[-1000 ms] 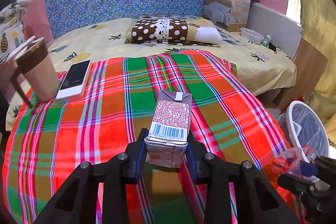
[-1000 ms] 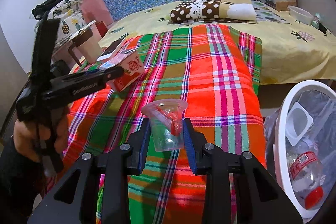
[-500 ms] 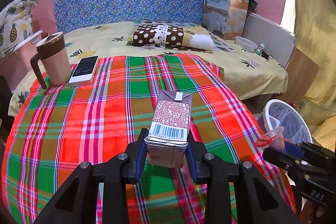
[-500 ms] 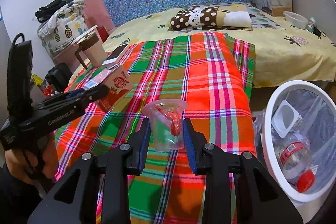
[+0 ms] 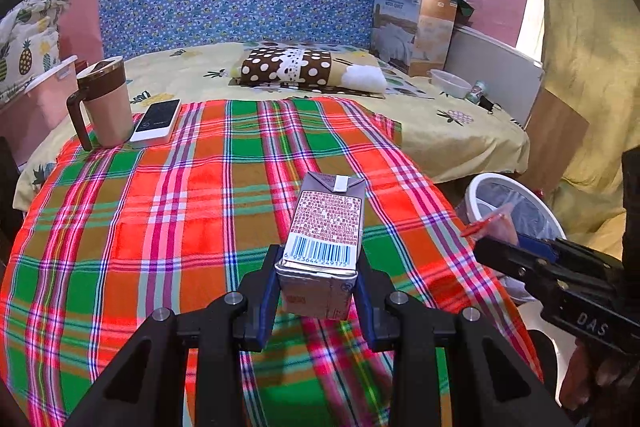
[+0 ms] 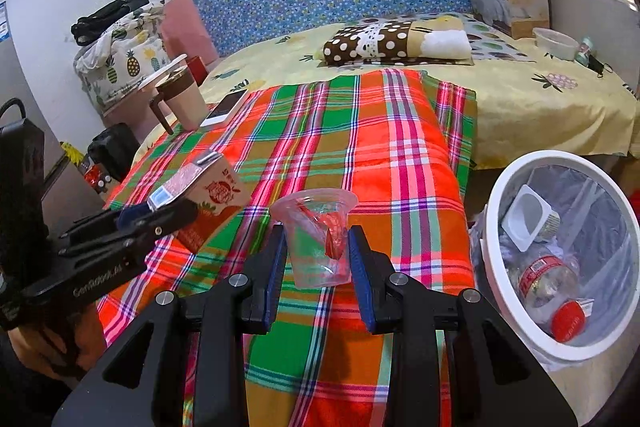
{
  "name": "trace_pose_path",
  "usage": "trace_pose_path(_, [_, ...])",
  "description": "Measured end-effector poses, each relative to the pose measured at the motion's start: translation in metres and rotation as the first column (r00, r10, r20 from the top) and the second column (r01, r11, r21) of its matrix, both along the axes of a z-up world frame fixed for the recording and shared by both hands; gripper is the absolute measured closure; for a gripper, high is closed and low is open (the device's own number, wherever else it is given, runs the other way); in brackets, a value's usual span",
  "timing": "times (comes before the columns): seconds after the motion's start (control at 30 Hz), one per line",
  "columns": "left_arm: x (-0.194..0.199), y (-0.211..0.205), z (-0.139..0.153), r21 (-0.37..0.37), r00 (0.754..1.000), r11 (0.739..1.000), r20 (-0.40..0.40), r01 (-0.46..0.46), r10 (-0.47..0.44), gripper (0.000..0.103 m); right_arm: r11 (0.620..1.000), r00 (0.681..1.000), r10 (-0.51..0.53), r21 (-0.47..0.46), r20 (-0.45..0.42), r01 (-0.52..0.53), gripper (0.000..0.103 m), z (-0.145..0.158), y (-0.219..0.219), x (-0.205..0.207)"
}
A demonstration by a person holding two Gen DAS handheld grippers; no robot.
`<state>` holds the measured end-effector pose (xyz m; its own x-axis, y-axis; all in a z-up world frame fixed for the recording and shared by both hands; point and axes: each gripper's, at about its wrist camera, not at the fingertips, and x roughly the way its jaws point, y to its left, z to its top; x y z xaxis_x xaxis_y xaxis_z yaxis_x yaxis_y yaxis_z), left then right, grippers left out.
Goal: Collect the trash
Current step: 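Carry the cup and juice carton over the trash bin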
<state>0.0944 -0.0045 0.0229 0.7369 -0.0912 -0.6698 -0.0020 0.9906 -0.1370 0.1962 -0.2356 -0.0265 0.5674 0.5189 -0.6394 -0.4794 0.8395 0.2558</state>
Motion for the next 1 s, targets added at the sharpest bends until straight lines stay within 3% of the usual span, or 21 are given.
trace_pose_path(0.43, [0.011, -0.052, 0.012, -0.015, 0.992, 0.992, 0.027, 0.125, -0.125, 0.07, 0.995, 0.995, -0.104, 0.005, 0.008, 0.104, 0.069, -0.002, -0.042, -0.003])
trace_pose_path(1.0, [0.054, -0.164, 0.003, -0.017, 0.936, 0.936, 0.014, 0.351, -0.351, 0.07, 0.936, 0.936, -0.351, 0.014, -0.011, 0.352, 0.069, -0.012, -0.139, 0.004])
